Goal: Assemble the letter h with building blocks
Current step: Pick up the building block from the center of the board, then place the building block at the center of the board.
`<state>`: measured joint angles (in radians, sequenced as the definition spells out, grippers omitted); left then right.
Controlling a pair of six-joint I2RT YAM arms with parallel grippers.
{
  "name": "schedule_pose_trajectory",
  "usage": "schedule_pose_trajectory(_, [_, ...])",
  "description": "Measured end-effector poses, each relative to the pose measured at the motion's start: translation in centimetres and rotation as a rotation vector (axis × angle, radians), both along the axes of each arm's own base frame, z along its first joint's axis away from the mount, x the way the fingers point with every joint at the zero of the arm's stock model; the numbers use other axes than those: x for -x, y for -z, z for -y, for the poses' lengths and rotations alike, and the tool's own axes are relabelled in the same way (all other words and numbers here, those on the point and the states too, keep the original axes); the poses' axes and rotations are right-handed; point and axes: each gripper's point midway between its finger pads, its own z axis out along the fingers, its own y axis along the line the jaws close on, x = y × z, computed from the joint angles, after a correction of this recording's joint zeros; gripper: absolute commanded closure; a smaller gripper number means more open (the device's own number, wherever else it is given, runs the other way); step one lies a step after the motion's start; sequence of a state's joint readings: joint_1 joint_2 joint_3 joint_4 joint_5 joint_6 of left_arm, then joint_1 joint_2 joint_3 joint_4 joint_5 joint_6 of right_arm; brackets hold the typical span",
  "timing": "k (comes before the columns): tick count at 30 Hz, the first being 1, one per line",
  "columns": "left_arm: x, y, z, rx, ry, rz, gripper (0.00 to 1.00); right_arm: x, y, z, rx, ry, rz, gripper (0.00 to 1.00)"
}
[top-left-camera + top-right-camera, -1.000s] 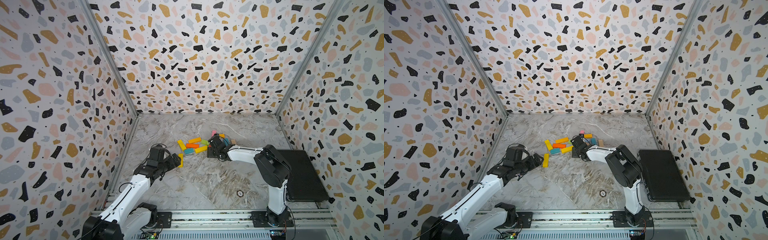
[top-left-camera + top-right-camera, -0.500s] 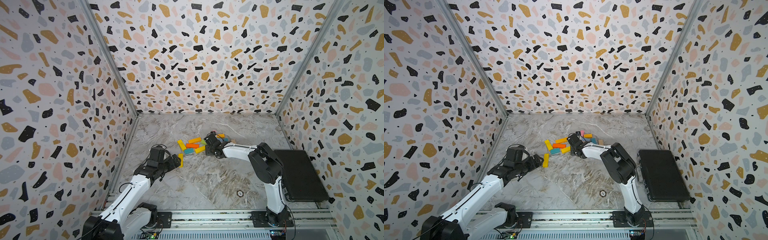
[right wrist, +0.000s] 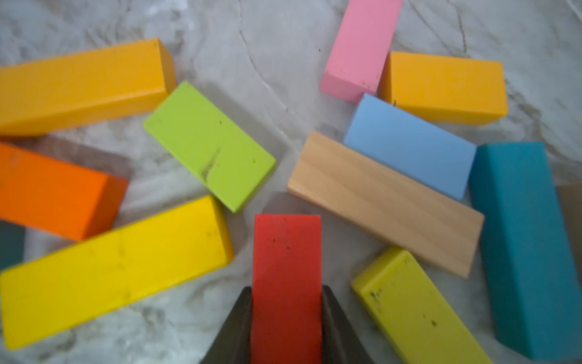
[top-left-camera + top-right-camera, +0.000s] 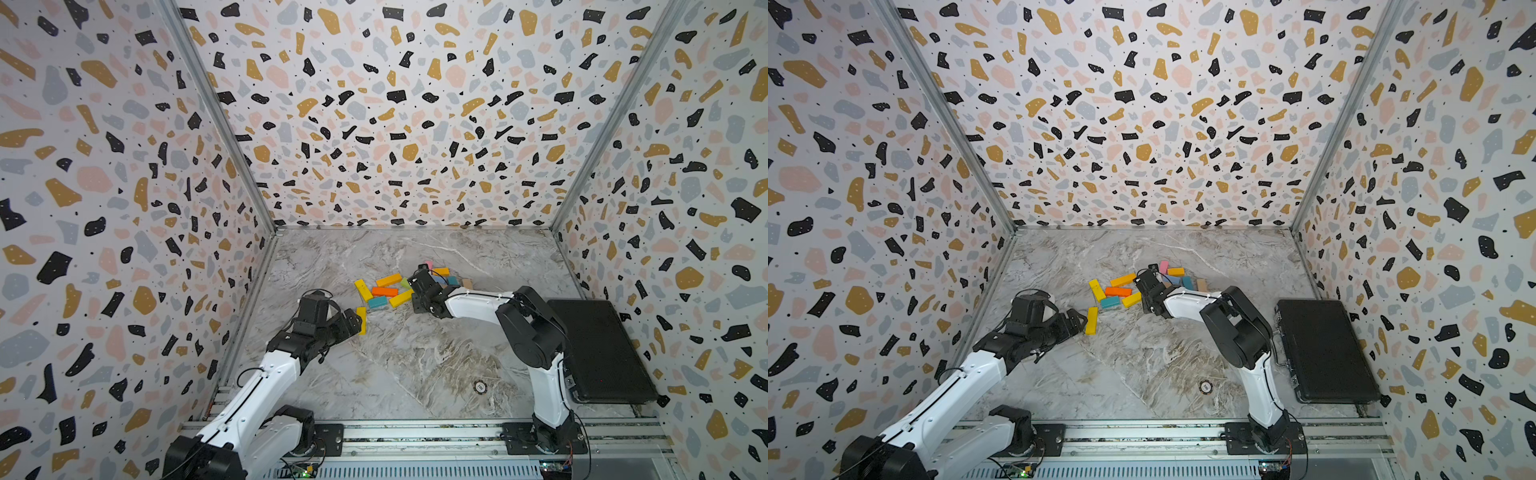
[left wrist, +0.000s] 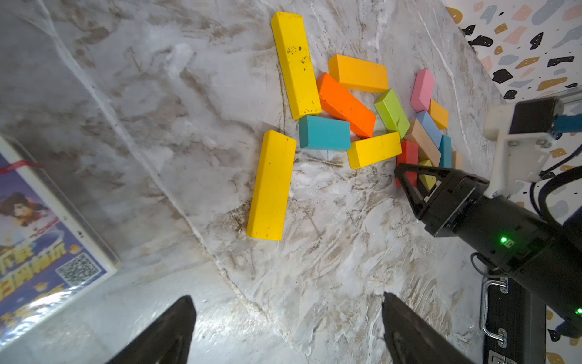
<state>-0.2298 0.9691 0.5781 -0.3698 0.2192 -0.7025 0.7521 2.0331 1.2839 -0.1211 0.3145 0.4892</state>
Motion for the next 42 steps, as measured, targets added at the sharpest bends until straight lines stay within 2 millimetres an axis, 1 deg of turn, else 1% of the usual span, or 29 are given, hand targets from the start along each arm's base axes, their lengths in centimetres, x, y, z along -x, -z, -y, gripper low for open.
schedule_pose_trajectory(2, [0.2,-0.2,0.1,0.004,0.009,0.002,0.07,1.4,-0.2,0.8,0.01,-0.048,-0.009,0.86])
schedule_pose_trajectory(4, [0.4,-0.3,0.1,0.006,0.016,0.003,0.07,2.7,-0.9,1.2,0.001,-0.095,-0.013,0.86])
schedule_pose_trajectory(6, [0.7,-0.5,0.3,0.016,0.027,0.006,0.07,4.0,-2.3,1.2,-0.04,-0.152,-0.006,0.86])
schedule_pose_trajectory(8, [0.9,-0.8,0.5,0.026,0.039,0.011,0.07,5.2,-3.9,0.7,-0.101,-0.216,-0.002,0.87])
schedule_pose_trajectory(11, [1.4,-0.9,0.9,0.043,0.06,0.003,0.07,7.4,-6.2,-0.8,-0.202,-0.342,-0.004,0.87])
schedule_pose_trajectory(13, [1.8,-1.0,1.2,0.057,0.076,-0.006,0.06,9.1,-6.9,-1.8,-0.254,-0.431,-0.022,0.85])
schedule_pose_trajectory(15, [2.1,-1.0,1.5,0.075,0.094,-0.018,0.06,11.2,-6.9,-2.8,-0.288,-0.534,-0.059,0.85])
schedule_pose_trajectory(17, [2.4,-1.1,1.9,0.093,0.111,-0.025,0.06,13.2,-6.4,-3.6,-0.298,-0.623,-0.096,0.85])
schedule_pose_trajectory(21, [2.8,-1.5,2.5,0.124,0.139,-0.032,0.06,16.8,-4.4,-4.2,-0.284,-0.748,-0.149,0.86])
schedule_pose_trajectory(24, [3.1,-1.7,2.6,0.128,0.148,-0.038,0.06,18.9,-3.4,-4.4,-0.271,-0.824,-0.167,0.86])
schedule_pose_trajectory(26, [3.4,-2.1,2.6,0.131,0.151,-0.041,0.06,19.8,-3.3,-5.0,-0.263,-0.874,-0.154,0.85])
schedule_pose_trajectory(28, [3.4,-3.0,2.6,0.133,0.153,-0.031,0.06,20.3,-3.6,-5.7,-0.257,-0.919,-0.127,0.85])
schedule_pose_trajectory(31, [3.3,-5.0,2.5,0.136,0.15,0.003,0.06,21.0,-3.6,-7.2,-0.238,-0.993,-0.097,0.85])
schedule_pose_trajectory(36, [3.1,-10.1,1.9,0.142,0.135,0.131,0.04,21.6,-3.3,-10.0,-0.196,-1.103,-0.058,0.86])
schedule_pose_trajectory(38, [3.1,-11.5,1.7,0.14,0.132,0.167,0.04,22.2,-3.4,-11.1,-0.179,-1.148,-0.043,0.86])
schedule_pose_trajectory(40, [3.1,-12.5,1.5,0.137,0.129,0.186,0.04,22.6,-3.4,-12.1,-0.157,-1.186,-0.028,0.86])
schedule_pose_trajectory(42, [3.1,-13.1,1.4,0.134,0.127,0.196,0.04,23.1,-3.4,-13.1,-0.13,-1.228,-0.013,0.86])
